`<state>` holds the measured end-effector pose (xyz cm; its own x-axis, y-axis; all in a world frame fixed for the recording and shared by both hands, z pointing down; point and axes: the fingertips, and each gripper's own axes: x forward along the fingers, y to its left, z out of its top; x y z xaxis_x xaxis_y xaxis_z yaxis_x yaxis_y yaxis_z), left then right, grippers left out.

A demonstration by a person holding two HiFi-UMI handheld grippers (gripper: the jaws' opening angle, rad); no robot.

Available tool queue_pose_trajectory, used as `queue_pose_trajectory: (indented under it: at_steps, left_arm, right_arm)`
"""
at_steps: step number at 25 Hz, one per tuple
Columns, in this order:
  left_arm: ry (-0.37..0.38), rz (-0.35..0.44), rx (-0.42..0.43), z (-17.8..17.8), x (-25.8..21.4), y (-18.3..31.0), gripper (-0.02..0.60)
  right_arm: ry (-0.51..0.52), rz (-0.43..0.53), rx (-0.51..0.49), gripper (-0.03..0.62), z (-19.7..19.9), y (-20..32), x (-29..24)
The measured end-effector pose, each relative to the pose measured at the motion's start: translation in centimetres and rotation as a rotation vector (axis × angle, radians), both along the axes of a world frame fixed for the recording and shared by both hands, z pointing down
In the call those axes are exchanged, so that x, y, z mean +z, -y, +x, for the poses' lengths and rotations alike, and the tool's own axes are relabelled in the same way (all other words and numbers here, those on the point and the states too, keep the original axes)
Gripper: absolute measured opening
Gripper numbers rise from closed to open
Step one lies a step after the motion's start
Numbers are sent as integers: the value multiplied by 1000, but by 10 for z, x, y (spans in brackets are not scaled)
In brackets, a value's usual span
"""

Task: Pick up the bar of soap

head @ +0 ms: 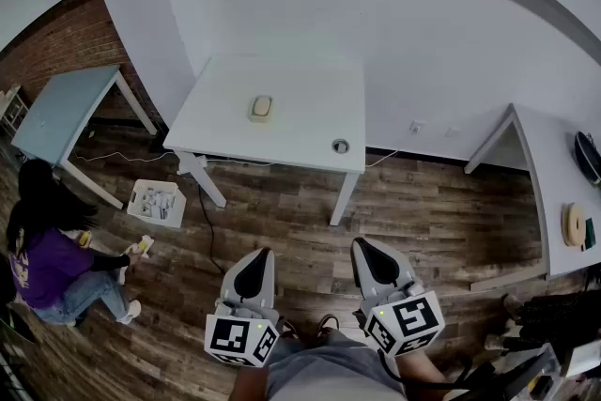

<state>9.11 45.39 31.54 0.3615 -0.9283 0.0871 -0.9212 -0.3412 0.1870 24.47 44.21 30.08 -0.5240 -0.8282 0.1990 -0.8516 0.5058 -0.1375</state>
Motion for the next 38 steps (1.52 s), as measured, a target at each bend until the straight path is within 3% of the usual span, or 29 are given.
queue_pose_trajectory:
  at_steps: [9, 17, 23, 38]
  left_arm:
    - [28, -33, 9, 42, 8, 9, -2]
    - [29, -35, -1, 45, 8, 40, -2]
    - [25, -18, -14, 12, 9, 83, -3]
    - [24, 18, 42, -118, -1, 222, -3]
  right_arm:
    - [30, -32, -34, 2, 32, 12, 19]
    - [43, -67, -65, 2, 32, 37, 30]
    - [26, -44, -76, 3, -4, 81, 28]
    - [-25, -2, -50, 2, -154, 218, 12]
